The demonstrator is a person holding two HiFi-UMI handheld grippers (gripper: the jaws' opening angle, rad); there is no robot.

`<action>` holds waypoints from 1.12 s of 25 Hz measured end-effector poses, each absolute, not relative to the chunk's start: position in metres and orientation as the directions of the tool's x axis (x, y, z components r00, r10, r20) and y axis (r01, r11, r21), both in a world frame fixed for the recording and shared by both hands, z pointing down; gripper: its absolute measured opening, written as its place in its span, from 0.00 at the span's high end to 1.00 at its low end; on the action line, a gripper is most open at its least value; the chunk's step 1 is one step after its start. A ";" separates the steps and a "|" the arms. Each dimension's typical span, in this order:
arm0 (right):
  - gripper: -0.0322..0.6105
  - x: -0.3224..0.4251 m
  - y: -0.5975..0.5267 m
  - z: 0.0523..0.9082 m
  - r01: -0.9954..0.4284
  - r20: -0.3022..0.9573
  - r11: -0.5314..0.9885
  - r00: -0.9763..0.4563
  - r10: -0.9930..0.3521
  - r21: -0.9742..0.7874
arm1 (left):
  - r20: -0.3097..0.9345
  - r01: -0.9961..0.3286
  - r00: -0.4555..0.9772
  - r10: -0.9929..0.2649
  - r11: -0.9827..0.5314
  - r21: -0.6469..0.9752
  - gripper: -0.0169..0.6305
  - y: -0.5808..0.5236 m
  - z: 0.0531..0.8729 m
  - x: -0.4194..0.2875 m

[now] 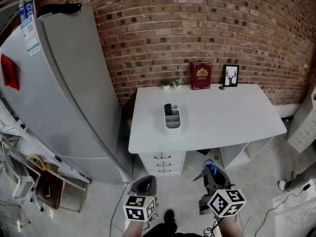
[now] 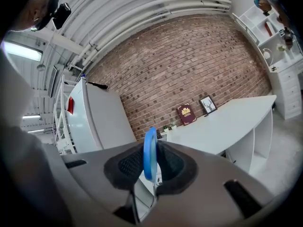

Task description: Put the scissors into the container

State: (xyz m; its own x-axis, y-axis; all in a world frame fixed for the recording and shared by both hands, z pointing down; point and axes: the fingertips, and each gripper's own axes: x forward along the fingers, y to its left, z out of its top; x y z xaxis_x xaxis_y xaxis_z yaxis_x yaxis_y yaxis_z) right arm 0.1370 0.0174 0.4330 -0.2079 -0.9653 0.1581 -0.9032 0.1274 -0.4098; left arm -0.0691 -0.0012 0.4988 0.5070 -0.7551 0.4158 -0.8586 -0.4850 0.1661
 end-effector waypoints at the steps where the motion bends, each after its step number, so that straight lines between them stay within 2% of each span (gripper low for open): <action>1: 0.87 0.136 0.010 0.432 -0.904 0.158 0.123 -0.203 -0.966 -0.410 | 0.415 -0.856 0.511 -0.753 -0.488 0.168 0.94 -0.010 0.499 -0.070; 13: 0.87 0.120 -0.060 0.425 -0.907 0.145 0.106 -0.178 -0.973 -0.407 | 0.411 -0.848 0.526 -0.745 -0.496 0.186 0.94 -0.077 0.502 -0.086; 28: 0.87 0.111 -0.165 0.409 -0.911 0.089 0.167 -0.215 -0.973 -0.377 | 0.420 -0.876 0.480 -0.770 -0.441 0.194 0.94 -0.152 0.506 -0.099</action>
